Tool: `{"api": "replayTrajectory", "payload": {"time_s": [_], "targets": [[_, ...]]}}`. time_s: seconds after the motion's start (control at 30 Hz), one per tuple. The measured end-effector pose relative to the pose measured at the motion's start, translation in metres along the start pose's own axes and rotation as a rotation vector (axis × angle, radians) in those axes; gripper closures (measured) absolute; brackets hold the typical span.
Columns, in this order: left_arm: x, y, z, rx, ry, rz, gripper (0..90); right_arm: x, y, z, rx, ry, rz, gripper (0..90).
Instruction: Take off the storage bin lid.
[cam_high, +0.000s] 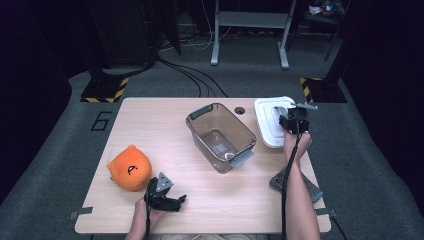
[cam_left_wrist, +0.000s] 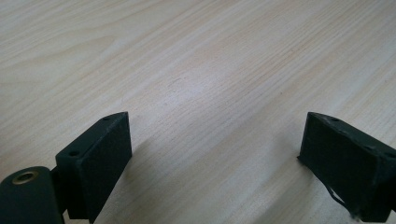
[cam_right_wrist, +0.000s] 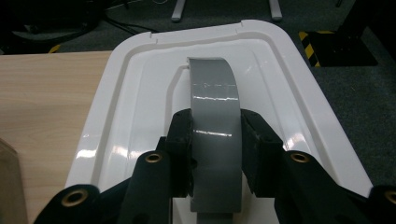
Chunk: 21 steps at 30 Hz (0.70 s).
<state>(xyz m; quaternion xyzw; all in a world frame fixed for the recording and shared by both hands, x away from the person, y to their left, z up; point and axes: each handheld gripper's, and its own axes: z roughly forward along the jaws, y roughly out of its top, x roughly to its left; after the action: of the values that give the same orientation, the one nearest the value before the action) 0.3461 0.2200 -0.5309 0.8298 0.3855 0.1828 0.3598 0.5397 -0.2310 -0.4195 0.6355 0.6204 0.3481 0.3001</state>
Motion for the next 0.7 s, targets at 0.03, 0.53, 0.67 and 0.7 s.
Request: {"api": "replayTrajectory", "payload": {"time_s": [0.03, 0.53, 0.67, 0.7], "targets": [[0.000, 0.000, 0.000, 0.000, 0.000, 0.001, 8.7, 0.000, -0.002, 0.002, 0.001, -0.005, 0.003, 66.3], [-0.001, 0.000, 0.000, 0.000, 0.004, 0.002, 8.7, 0.011, -0.023, 0.028, 0.024, -0.011, 0.041, 66.3], [-0.001, 0.000, 0.000, -0.001, 0.004, 0.002, 8.7, 0.011, -0.028, 0.033, 0.033, -0.015, 0.055, 66.3], [-0.001, 0.000, 0.000, -0.001, 0.004, 0.002, 8.7, 0.011, -0.029, 0.034, 0.031, -0.016, 0.050, 66.3]]}}
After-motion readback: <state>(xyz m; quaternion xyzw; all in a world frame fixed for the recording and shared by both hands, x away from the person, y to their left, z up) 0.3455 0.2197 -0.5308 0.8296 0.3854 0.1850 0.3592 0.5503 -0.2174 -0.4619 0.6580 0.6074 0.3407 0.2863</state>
